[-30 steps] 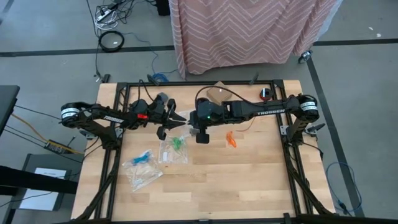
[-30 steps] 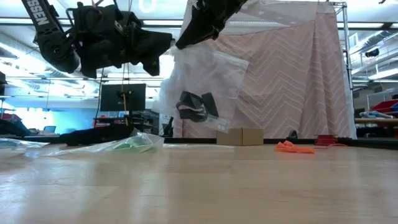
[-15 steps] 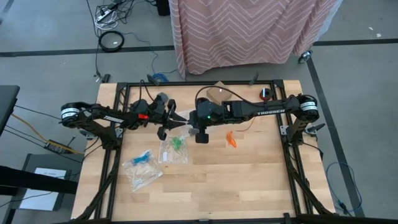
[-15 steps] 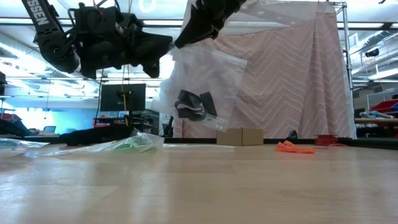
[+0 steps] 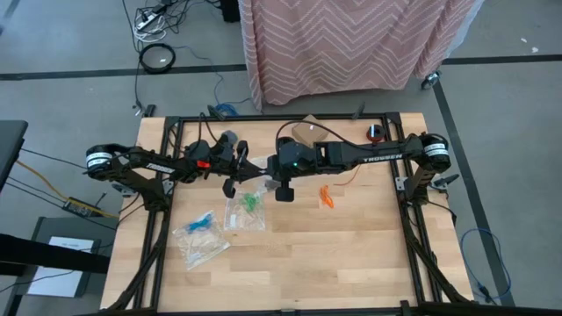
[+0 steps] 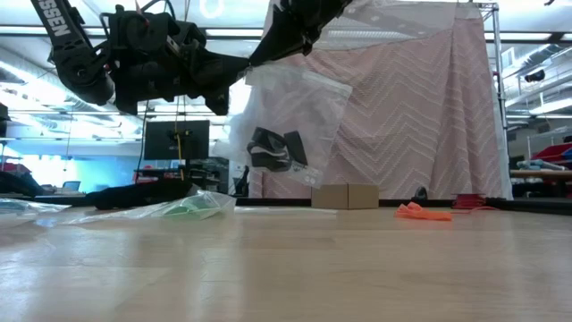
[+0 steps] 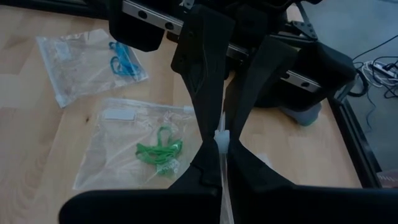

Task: Sort rubber bands
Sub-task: Close the transparent zip bag

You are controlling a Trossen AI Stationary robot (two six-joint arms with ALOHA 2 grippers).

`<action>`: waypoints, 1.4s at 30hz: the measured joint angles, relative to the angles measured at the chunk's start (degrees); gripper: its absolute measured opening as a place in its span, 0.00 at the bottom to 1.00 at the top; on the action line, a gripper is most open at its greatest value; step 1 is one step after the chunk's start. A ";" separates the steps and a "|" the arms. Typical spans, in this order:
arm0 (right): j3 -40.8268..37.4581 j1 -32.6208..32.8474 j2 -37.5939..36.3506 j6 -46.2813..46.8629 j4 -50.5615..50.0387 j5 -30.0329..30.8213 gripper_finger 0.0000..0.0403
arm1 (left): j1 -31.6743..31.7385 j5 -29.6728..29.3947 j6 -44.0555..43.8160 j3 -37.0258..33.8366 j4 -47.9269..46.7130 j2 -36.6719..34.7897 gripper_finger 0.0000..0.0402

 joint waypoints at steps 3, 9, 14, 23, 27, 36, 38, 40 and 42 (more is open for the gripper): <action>0.00 0.00 0.00 0.02 -0.05 0.00 0.00 | 0.00 -0.01 0.00 0.00 0.08 0.00 0.12; 0.00 0.01 -0.07 0.02 -0.01 -0.15 0.00 | 0.01 0.97 -0.34 -0.04 1.30 0.00 0.13; -0.06 0.02 -0.09 0.15 -0.84 -0.17 0.00 | 0.02 0.94 -0.37 -0.04 1.95 0.00 0.13; -0.85 0.02 -0.02 0.23 -0.24 -0.17 0.00 | 0.00 1.00 -0.39 0.02 2.17 -0.04 0.13; -0.85 0.02 -0.02 0.15 0.07 -0.17 0.00 | 0.00 1.19 -0.39 0.02 2.13 -0.04 0.13; -0.85 0.02 -0.02 -0.30 0.09 -0.17 0.00 | 0.00 1.28 -0.42 0.02 1.14 -0.04 0.13; -0.85 0.02 -0.02 -0.30 0.09 -0.16 0.00 | 0.00 1.26 -0.42 0.02 0.74 -0.04 0.13; -0.85 0.02 -0.02 -0.31 0.09 -0.15 0.00 | 0.01 1.28 -0.42 0.02 0.33 -0.04 0.13; -0.85 0.02 -0.03 -0.31 0.10 -0.15 0.00 | 0.00 1.26 -0.42 0.02 0.36 -0.04 0.13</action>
